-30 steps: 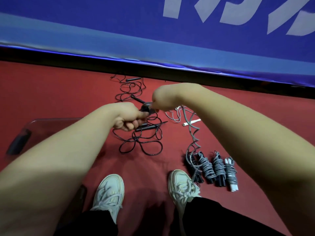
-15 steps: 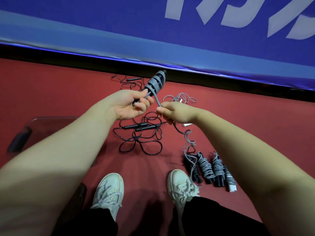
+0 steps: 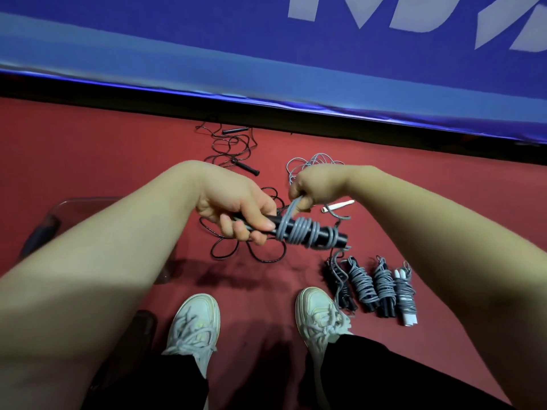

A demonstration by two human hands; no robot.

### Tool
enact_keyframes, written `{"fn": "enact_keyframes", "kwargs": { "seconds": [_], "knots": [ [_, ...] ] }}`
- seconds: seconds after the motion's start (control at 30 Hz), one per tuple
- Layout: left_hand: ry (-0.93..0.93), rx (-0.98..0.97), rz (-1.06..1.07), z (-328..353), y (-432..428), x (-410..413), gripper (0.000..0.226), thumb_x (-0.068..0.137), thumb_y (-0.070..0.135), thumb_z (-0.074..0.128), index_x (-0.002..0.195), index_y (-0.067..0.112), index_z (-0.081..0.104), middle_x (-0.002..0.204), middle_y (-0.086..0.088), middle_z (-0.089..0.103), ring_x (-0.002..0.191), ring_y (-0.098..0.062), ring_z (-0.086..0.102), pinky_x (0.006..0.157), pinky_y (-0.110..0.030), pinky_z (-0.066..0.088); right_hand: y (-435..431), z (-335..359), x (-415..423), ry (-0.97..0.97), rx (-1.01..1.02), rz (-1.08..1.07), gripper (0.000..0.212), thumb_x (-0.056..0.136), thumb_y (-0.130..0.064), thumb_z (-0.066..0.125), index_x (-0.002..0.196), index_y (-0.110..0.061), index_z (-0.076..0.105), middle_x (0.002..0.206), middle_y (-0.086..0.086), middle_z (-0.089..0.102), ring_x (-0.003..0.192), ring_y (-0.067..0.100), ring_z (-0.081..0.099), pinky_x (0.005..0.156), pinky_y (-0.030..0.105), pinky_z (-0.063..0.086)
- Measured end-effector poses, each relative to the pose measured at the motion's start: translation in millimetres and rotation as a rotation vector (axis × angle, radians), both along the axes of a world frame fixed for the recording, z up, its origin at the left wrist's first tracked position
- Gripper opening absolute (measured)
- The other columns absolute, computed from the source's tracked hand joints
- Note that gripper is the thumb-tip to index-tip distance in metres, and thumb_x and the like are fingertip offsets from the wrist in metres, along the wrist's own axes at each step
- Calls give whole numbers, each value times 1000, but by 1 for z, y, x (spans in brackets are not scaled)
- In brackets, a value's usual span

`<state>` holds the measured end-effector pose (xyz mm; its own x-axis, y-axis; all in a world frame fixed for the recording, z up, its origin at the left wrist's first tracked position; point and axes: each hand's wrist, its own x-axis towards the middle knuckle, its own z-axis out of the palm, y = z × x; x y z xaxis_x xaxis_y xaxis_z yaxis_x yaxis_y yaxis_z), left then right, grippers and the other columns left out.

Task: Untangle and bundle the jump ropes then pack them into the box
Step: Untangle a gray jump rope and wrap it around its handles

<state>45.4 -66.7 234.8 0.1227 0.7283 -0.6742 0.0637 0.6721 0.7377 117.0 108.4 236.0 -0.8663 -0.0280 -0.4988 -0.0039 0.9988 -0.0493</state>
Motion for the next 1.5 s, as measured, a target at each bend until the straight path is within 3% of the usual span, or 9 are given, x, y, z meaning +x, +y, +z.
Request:
{"fn": "enact_keyframes", "kwargs": {
  "seconds": [0.13,0.23,0.33,0.5,0.63,0.8,0.93,1.1,1.5],
  "knots": [
    [358,-95,56,-18,14,1,13,96,3,48,85,8,45,72,-9,55,39,-6,39,31,-13,25,-15,15,-9,-39,220,80,38,87,-53,55,63,-23,56,63,-9,53,61,13,47,54,25,34],
    [456,-99,220,-34,23,1,10,97,6,49,88,5,49,74,-10,62,35,-6,42,33,-14,33,-33,21,-17,5,335,125,39,92,-49,48,87,-15,68,76,-1,57,75,21,50,53,27,33],
    [476,-32,439,-45,24,-6,18,99,8,47,81,3,48,66,-9,56,28,-6,39,31,-13,33,-43,18,-20,124,362,87,28,96,-33,44,87,-11,59,72,4,51,74,26,47,53,27,31],
    [210,94,799,-43,18,-18,21,100,7,44,79,5,46,65,-6,43,31,-4,37,29,-12,25,-50,22,-14,221,261,2,28,103,-24,29,89,-9,49,86,7,46,81,26,43,68,27,33],
    [57,206,924,-36,21,-19,18,100,6,41,83,7,47,67,-5,40,46,-6,36,30,-12,24,-52,15,-10,294,220,-66,29,100,-12,31,73,-9,44,81,7,47,77,27,45,66,30,35],
    [-126,352,1018,-28,22,-22,17,101,7,37,88,5,48,70,-3,42,46,-5,37,31,-12,26,-52,15,-3,404,5,-168,29,102,-21,28,103,-7,54,102,12,57,91,29,52,70,29,35],
    [-334,472,1085,-13,15,-24,17,100,6,36,88,4,48,70,-3,45,44,-4,40,36,-11,26,-46,15,6,405,-411,-287,33,103,-28,29,89,-14,56,70,0,51,60,15,47,50,19,33],
    [-461,561,946,-3,-3,-26,12,95,4,38,96,2,50,78,-6,51,53,-5,44,42,-11,34,-29,2,15,270,-837,-377,32,104,-25,30,82,-15,51,59,-1,40,49,12,32,48,20,28],
    [-290,374,472,5,-12,-13,20,87,6,53,104,8,45,74,-4,50,47,-1,38,32,-7,27,9,-9,24,243,-754,-311,22,95,-21,51,74,-23,54,60,-7,47,56,10,45,58,24,43]
  ]
}}
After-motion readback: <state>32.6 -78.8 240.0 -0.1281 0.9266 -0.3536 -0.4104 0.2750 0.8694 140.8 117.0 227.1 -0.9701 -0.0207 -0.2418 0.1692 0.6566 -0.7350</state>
